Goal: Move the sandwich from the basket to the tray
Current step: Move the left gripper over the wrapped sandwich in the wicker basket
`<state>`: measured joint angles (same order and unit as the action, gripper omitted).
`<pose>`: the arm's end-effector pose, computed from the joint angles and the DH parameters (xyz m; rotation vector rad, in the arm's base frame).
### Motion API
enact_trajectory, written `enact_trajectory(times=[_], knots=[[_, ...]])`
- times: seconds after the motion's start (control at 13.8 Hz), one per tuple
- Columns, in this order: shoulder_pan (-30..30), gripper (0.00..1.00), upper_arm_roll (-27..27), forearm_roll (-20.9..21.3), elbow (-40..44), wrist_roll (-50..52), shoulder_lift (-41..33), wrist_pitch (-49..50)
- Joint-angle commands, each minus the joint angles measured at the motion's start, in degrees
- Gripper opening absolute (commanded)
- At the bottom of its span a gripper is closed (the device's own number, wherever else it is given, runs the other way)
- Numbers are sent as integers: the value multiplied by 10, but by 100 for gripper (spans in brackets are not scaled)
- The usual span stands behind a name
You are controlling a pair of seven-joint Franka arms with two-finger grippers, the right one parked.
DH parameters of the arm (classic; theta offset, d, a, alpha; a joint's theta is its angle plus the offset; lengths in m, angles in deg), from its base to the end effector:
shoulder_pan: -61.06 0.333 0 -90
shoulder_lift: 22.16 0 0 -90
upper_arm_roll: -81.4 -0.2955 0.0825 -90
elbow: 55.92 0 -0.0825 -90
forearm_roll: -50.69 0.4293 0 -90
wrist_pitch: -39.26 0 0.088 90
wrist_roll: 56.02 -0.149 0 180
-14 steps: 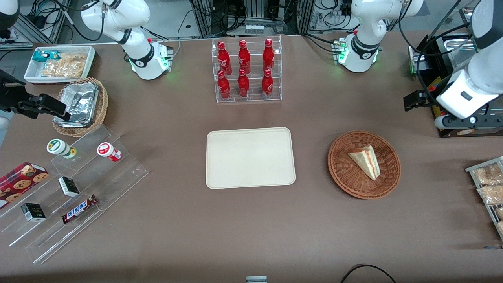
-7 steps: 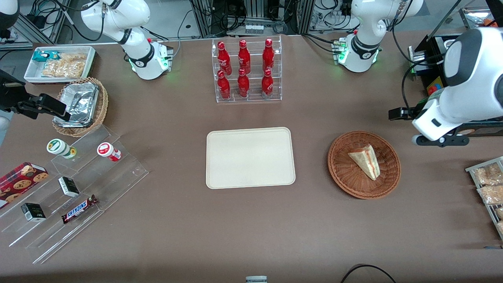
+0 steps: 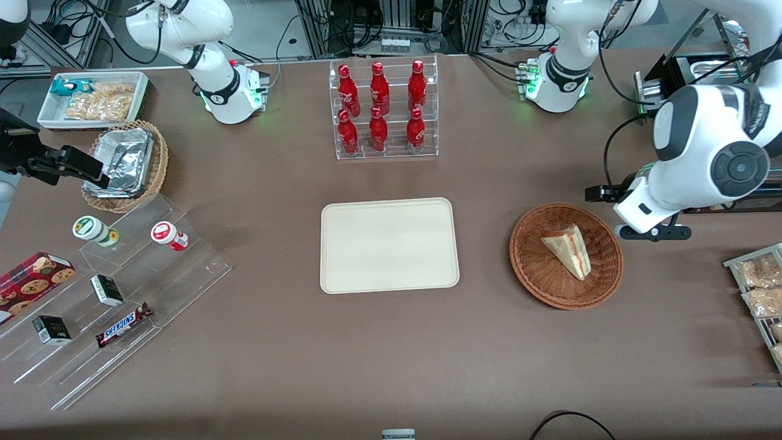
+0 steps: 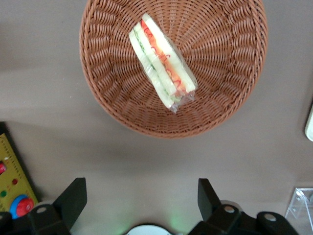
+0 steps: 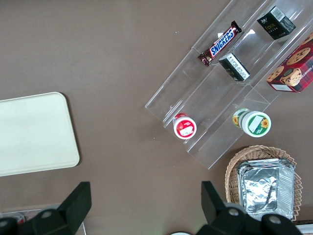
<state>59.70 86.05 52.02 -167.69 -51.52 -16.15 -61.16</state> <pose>0.5680 -0.0566 0.3229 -3.0652 0.0535 0.4635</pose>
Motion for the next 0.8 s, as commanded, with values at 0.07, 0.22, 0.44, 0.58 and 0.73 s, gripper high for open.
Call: enact_trajectory(times=[0.07, 0.22, 0.44, 0.58, 0.73], knots=[[-3, 100, -2, 0, -73, 30, -12, -100], [-7, 100, -2, 1, -93, 66, -13, -144], [-25, 100, -2, 2, -128, 172, -11, -220], [-34, 100, -2, 2, -146, 260, -6, -273], [-37, 100, -1, 2, -148, 346, 12, -312]])
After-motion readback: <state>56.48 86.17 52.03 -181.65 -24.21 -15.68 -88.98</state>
